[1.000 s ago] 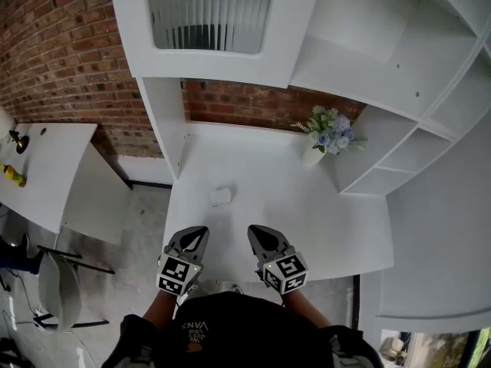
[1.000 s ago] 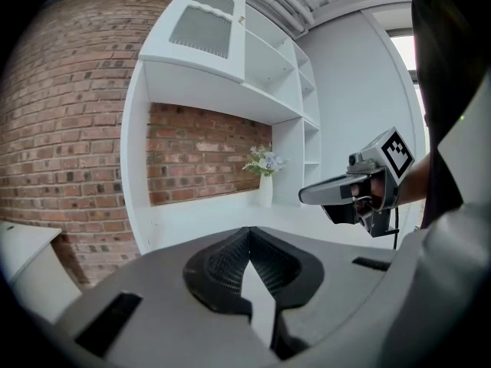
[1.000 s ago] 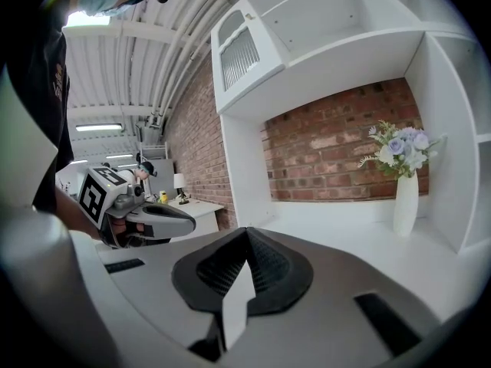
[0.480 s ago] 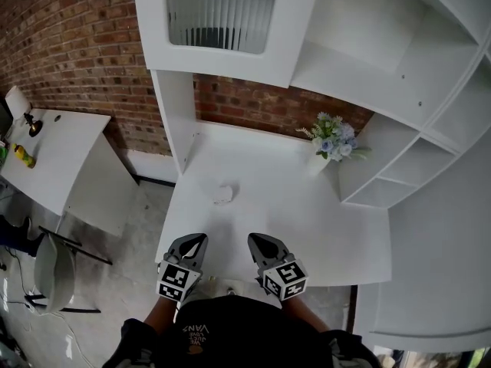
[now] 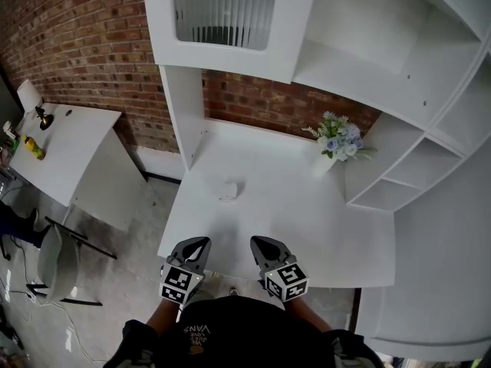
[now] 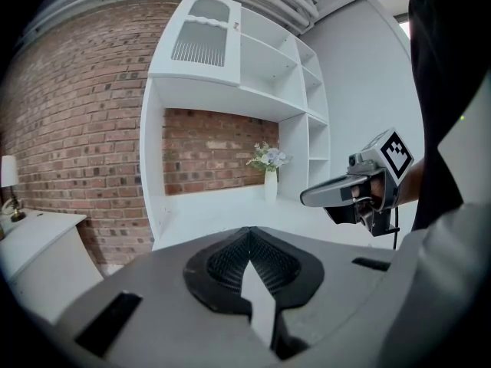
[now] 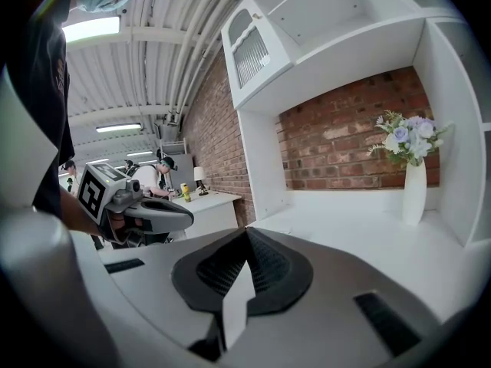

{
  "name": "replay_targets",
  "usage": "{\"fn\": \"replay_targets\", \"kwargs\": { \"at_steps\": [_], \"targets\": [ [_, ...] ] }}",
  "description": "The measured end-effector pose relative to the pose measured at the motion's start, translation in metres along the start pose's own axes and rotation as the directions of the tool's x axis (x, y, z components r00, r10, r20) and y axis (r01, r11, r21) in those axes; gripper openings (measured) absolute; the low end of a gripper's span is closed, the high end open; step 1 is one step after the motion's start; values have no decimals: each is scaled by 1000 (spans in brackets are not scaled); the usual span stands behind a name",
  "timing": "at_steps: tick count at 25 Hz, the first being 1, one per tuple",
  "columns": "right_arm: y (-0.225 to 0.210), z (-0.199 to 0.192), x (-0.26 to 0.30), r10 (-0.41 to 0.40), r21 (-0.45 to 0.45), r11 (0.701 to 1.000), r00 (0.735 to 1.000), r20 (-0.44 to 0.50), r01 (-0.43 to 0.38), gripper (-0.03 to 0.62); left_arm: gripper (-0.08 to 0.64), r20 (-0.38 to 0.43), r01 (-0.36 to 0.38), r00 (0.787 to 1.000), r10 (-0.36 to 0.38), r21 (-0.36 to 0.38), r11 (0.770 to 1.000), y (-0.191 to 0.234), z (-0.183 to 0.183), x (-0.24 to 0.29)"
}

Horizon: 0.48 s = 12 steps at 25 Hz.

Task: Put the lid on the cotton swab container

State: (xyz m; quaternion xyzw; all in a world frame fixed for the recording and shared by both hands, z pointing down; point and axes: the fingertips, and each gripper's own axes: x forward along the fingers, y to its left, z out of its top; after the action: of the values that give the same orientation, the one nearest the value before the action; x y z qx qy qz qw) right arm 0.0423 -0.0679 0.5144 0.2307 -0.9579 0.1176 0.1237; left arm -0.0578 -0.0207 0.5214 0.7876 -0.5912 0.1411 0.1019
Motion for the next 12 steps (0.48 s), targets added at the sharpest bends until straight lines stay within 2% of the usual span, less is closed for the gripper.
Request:
{"fn": "replay_targets", "kwargs": {
  "at_steps": [12],
  "targets": [
    [2, -4, 2, 14, -15, 1000, 1000, -8, -14, -2, 6, -8, -8, 1000, 9, 5, 1000, -5, -4, -3]
  ]
}}
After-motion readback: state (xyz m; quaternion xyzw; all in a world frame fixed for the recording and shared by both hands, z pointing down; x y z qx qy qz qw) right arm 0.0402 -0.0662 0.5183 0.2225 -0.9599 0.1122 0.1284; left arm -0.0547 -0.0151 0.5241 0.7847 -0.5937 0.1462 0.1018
